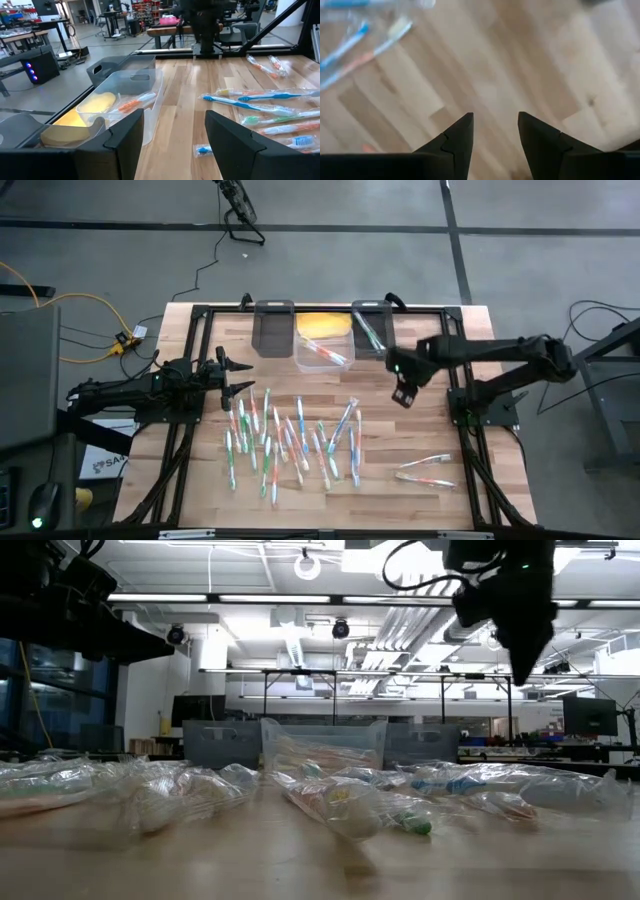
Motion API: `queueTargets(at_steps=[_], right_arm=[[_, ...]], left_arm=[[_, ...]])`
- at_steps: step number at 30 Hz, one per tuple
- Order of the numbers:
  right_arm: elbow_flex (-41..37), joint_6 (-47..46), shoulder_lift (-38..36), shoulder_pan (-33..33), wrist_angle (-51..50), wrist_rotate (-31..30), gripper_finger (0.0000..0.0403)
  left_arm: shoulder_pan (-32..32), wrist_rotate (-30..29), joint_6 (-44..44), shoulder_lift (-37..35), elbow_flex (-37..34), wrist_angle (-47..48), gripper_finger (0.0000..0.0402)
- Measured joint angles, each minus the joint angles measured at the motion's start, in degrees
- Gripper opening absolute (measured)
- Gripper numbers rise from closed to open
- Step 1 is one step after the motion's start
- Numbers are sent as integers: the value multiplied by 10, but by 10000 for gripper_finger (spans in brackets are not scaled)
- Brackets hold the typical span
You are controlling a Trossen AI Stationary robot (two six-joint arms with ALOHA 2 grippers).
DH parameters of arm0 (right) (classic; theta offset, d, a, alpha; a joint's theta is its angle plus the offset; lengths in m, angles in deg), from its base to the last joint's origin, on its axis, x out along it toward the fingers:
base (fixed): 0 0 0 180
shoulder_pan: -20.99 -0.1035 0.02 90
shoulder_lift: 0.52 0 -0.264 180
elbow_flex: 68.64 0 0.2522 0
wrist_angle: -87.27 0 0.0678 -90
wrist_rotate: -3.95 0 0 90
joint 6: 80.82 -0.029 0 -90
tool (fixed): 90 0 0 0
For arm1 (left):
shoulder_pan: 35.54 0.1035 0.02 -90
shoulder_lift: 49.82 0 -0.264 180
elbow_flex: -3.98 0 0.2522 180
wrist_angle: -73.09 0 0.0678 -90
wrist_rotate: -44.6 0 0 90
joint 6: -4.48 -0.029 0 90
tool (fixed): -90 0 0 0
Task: Pick & Place Toothbrushes
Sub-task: Put the orange toothbrush into the transparent bin
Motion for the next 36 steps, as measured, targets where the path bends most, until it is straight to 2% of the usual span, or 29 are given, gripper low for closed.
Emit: queueTargets(at_steps=[15, 18, 22, 28, 36], right_arm=[[-80, -99, 0, -261, 17, 1, 148], [-91, -132, 1, -303, 33, 22, 148], [-107, -173, 0, -354, 58, 47, 148], [-124, -207, 6, -421, 127, 54, 148], [-131, -208, 87, -472, 205, 77, 148]], left_arm=[[0, 0, 0, 0, 0, 0, 206], [0, 0, 0, 0, 0, 0, 206], [0, 0, 0, 0, 0, 0, 206], [0, 0, 0, 0, 0, 0, 206], [0, 0, 0, 0, 0, 0, 206]])
